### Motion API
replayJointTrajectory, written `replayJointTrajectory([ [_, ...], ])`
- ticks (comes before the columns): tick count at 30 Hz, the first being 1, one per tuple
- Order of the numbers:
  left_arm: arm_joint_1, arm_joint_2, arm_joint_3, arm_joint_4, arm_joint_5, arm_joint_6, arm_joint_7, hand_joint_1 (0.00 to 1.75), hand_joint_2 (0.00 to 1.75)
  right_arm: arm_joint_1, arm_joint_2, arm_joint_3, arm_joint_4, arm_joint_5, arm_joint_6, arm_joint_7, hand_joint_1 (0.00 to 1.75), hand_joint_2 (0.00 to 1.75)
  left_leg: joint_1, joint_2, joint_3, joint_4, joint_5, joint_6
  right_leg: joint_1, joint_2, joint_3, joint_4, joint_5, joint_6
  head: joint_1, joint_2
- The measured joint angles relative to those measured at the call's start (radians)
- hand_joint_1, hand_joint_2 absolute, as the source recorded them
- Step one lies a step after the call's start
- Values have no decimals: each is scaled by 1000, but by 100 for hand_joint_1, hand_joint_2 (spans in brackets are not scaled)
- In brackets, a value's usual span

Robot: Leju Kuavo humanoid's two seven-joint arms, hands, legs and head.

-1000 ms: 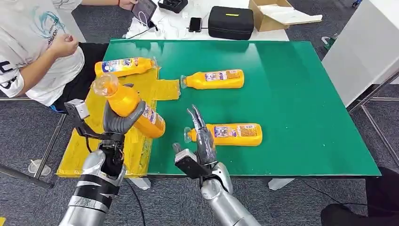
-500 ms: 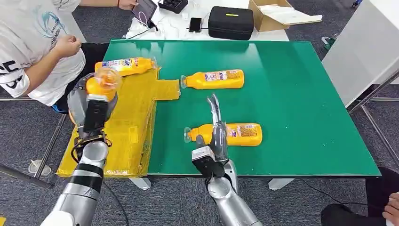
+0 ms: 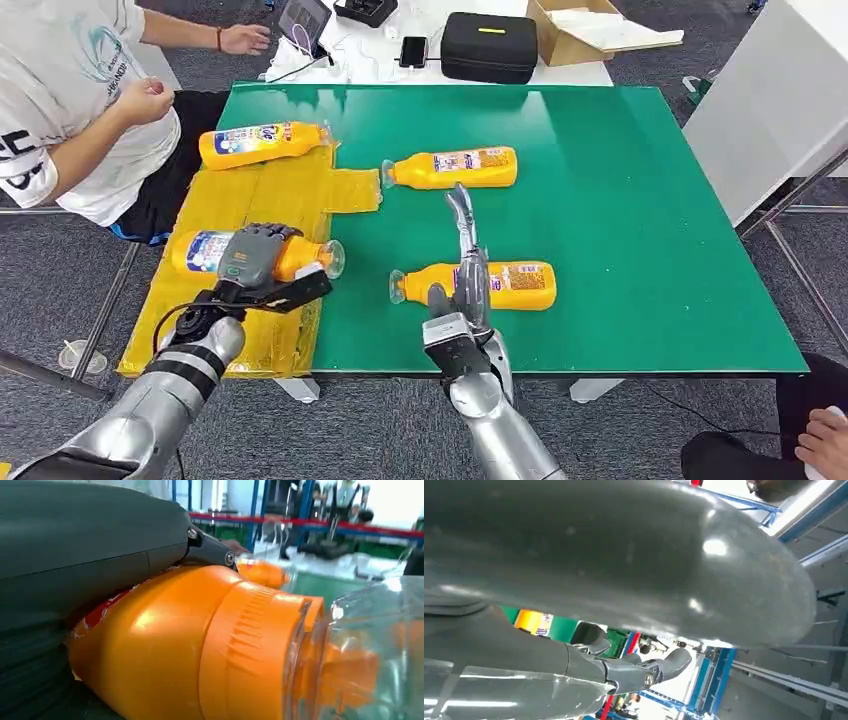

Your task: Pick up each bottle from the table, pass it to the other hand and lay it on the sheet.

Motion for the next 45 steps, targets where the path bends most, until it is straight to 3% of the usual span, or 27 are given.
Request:
replayJointTrajectory([
  [14,-24,12,-6,64,24,-166,-2,175,175,-7,0,17,13,-5,37,-1,0,0,0,-1,0,0,0,0,0,0,0,0,0,0,0,0],
  [15,-26,12,-6,67,23,-173,3,150,175,-10,1,20,18,-5,43,-1,0,0,0,-1,0,0,0,0,0,0,0,0,0,0,0,0],
  [16,-28,12,-8,69,18,-174,13,138,175,-13,1,23,24,-3,47,-1,0,0,0,-1,0,0,0,0,0,0,0,0,0,0,0,0],
  [17,-30,12,-11,72,10,-174,21,138,175,-17,1,26,30,-2,52,-1,0,0,0,-1,0,0,0,0,0,0,0,0,0,0,0,0],
  [18,-30,12,-18,75,0,-179,27,112,175,-19,1,28,35,-2,55,-1,0,0,0,-1,0,0,0,0,0,0,0,0,0,0,0,0],
  [19,-31,12,-23,78,-11,-186,34,14,175,-21,1,31,41,-2,61,-1,0,0,0,-1,0,0,0,0,0,0,0,0,0,0,0,0],
  [20,-31,12,-26,81,-15,-191,35,0,175,-23,1,33,46,-3,65,0,0,0,0,-1,0,0,0,0,0,0,0,0,0,0,0,0],
  [23,-31,12,-37,88,-19,-198,37,0,175,-24,1,37,61,-8,71,0,0,0,0,-1,0,0,0,0,0,0,1,0,0,0,0,0],
  [24,-28,12,-41,93,-18,-204,37,0,0,-26,1,37,66,-9,75,0,0,0,0,-1,0,0,0,0,0,0,0,0,0,0,0,0],
  [45,-45,40,-42,100,87,-488,-40,0,0,-55,2,14,154,-50,135,-1,0,0,0,-2,10,-1,0,0,0,-1,12,0,-1,0,0,0],
])
